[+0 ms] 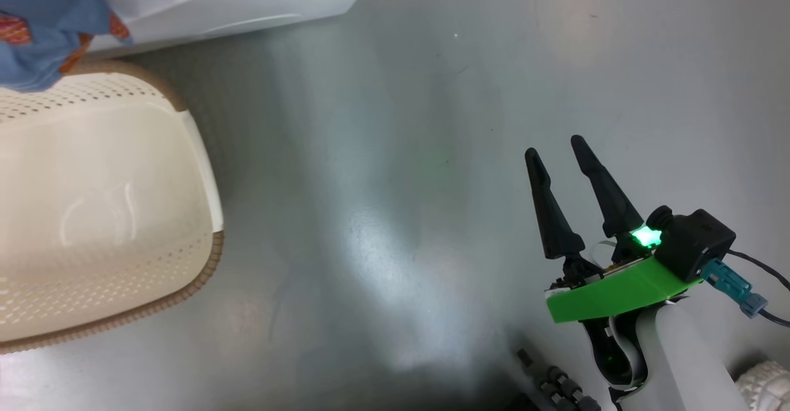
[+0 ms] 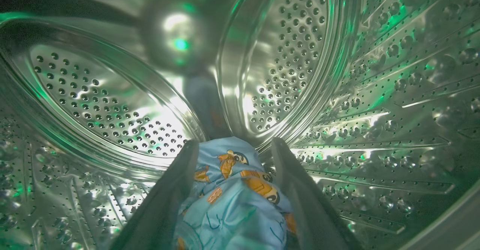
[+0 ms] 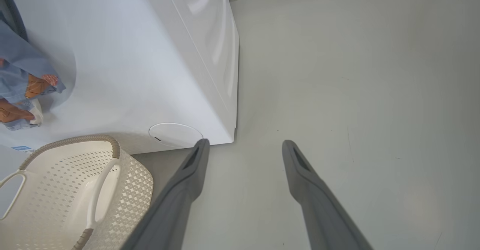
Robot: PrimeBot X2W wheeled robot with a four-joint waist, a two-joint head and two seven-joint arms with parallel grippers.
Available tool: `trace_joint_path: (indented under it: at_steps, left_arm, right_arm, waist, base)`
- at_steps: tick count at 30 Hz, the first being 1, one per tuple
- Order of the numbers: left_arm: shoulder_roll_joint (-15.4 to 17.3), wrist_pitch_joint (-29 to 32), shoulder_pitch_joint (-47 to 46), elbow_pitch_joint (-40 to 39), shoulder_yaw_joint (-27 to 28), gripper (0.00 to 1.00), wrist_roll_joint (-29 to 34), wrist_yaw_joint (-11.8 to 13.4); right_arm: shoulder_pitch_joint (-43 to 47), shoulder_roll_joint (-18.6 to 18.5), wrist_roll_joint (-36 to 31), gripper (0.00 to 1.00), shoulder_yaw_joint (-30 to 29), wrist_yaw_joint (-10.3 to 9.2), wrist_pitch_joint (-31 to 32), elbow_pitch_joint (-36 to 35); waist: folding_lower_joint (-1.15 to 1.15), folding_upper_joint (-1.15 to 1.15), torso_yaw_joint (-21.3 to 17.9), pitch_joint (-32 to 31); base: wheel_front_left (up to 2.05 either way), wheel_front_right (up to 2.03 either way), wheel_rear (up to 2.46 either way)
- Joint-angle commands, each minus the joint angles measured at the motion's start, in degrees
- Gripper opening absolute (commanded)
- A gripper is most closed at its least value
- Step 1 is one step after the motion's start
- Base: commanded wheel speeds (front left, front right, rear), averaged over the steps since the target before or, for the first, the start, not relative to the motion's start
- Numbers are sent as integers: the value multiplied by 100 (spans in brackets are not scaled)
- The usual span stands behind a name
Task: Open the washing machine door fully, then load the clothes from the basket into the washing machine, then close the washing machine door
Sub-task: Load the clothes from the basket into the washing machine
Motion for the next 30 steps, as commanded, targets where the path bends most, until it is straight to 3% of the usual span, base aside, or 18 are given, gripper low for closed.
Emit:
trace_joint_path:
  at_steps: [1, 20, 30]
  left_arm:
    - [195, -29, 163, -78, 64, 100, -37, -12]
    - [-162, -29, 1052, -595, 130, 100, -246, 62]
    - [-283, -29, 2020, -1393, 193, 100, -342, 181]
  right_arm:
    - [102, 11, -13, 100, 99, 17, -27, -83]
    - [201, 11, -159, 100, -89, 17, -27, -57]
    - [293, 12, -206, 100, -150, 17, -27, -58]
  waist:
    - [0, 0, 85, -51]
    - [0, 0, 567, -529]
    - [0, 0, 713, -742]
  base:
    - [0, 0, 0]
    - [0, 0, 0]
    - [0, 0, 0]
